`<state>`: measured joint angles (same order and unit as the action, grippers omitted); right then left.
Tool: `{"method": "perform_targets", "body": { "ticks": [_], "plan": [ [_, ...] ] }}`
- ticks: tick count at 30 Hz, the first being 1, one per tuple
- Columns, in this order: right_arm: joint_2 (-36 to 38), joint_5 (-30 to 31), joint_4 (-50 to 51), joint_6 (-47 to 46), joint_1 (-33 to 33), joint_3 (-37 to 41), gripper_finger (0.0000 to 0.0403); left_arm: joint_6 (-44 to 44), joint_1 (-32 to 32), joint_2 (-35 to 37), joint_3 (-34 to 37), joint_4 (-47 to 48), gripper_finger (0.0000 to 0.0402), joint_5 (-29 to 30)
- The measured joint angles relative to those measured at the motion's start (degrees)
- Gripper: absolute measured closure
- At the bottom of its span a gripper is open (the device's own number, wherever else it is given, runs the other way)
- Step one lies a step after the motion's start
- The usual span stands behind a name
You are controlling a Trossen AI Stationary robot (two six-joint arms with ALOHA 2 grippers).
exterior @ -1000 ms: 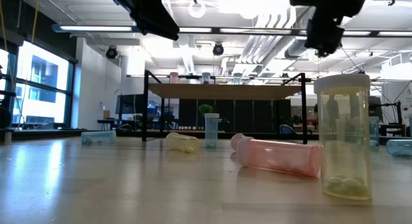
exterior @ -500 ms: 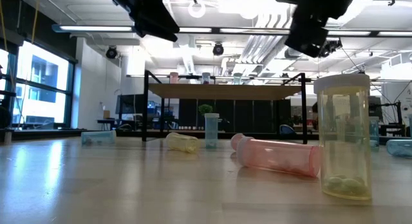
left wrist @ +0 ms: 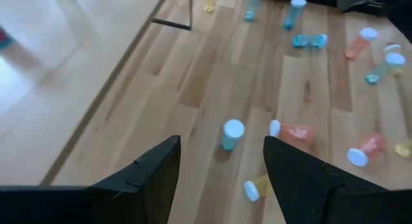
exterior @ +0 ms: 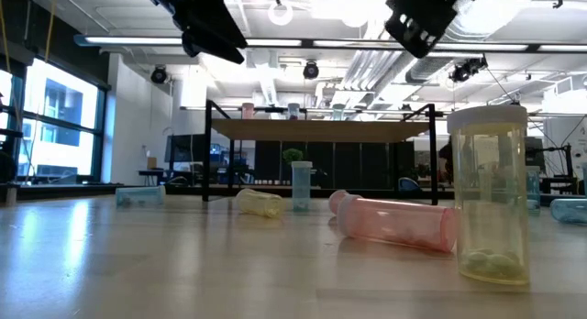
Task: Pick and place medicine bottles onto shelf by color
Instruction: Put the yellow pill bottle on the shelf
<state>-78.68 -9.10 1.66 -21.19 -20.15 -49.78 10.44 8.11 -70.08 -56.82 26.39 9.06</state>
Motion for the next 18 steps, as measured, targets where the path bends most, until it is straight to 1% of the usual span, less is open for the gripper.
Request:
{"method": "perform_targets", "body": {
  "ticks": [3, 6, 9, 15, 18],
  "plan": [
    [-1.9, 0.4, -3.0, 0.3, -2.4, 0.0, 0.02, 1.1, -1.6, 0.0, 0.0, 0.0, 0.0188, 0.0],
    [-4.1, 2.9, -5.3, 0.5, -4.3, 0.0, 0.018, 2.8, -3.1, 0.0, 0.0, -0.2, 0.0188, 0.0],
    [-6.0, 3.1, -6.2, 2.2, -5.6, 0.0, 0.0162, 3.1, -4.6, 0.0, 0.0, -0.2, 0.0188, 0.0],
    [-9.1, 7.0, -7.5, 10.3, -8.8, 0.0, 0.016, 5.1, -7.2, 0.0, 0.0, 0.0, 0.0188, 0.1],
    [-10.8, 7.4, -9.1, 12.9, -10.3, 0.0, 0.016, 5.5, -8.2, 0.0, 0.0, 0.0, 0.0188, 0.1]
  ]
}}
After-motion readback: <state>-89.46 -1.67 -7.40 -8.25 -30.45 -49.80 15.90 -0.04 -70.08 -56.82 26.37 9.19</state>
